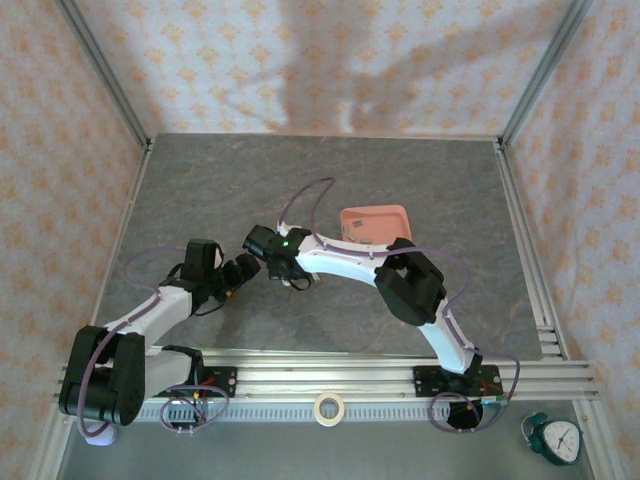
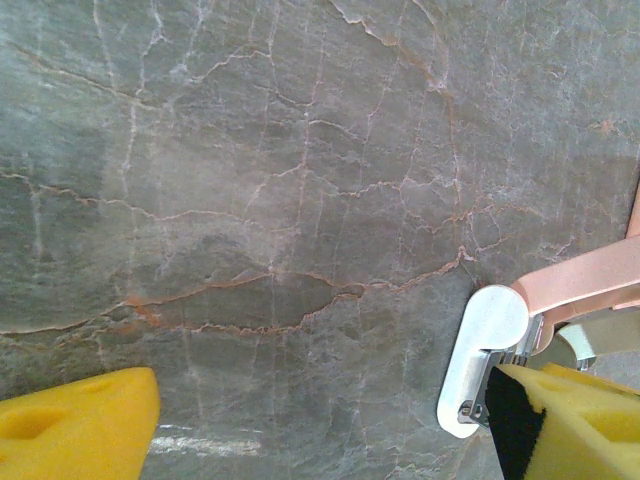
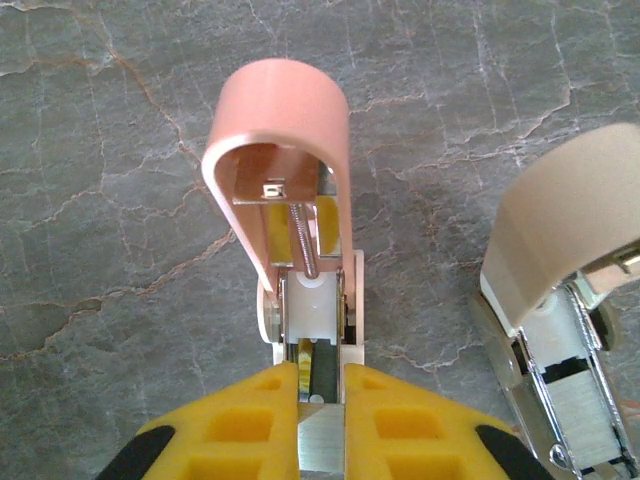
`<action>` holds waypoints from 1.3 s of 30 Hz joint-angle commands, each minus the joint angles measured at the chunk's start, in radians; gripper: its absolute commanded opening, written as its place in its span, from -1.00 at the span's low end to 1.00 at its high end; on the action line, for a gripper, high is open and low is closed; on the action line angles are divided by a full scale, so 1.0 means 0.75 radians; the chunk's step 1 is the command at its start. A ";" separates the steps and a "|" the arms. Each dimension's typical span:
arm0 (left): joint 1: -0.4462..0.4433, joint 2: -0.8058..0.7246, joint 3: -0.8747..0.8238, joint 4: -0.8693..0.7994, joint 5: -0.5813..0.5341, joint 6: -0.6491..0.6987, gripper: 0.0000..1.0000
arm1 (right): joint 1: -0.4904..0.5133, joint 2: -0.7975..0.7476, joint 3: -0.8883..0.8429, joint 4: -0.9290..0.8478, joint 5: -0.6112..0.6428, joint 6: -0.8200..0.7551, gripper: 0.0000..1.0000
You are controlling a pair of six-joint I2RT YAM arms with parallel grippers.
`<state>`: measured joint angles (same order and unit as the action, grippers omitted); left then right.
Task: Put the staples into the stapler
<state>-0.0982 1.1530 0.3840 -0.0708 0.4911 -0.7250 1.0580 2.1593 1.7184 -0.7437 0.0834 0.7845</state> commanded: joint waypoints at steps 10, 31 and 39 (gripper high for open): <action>-0.009 0.003 0.003 -0.004 0.013 0.029 0.73 | 0.006 -0.024 0.051 -0.060 0.080 -0.017 -0.70; -0.009 0.000 0.003 -0.001 0.014 0.028 0.73 | 0.006 -0.029 0.063 -0.030 0.057 -0.021 -0.70; -0.011 0.003 0.002 0.006 0.012 0.026 0.73 | 0.005 -0.031 0.057 -0.025 0.053 -0.023 -0.69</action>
<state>-0.0982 1.1530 0.3843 -0.0704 0.4911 -0.7250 1.0580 2.1590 1.7344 -0.7544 0.1047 0.7731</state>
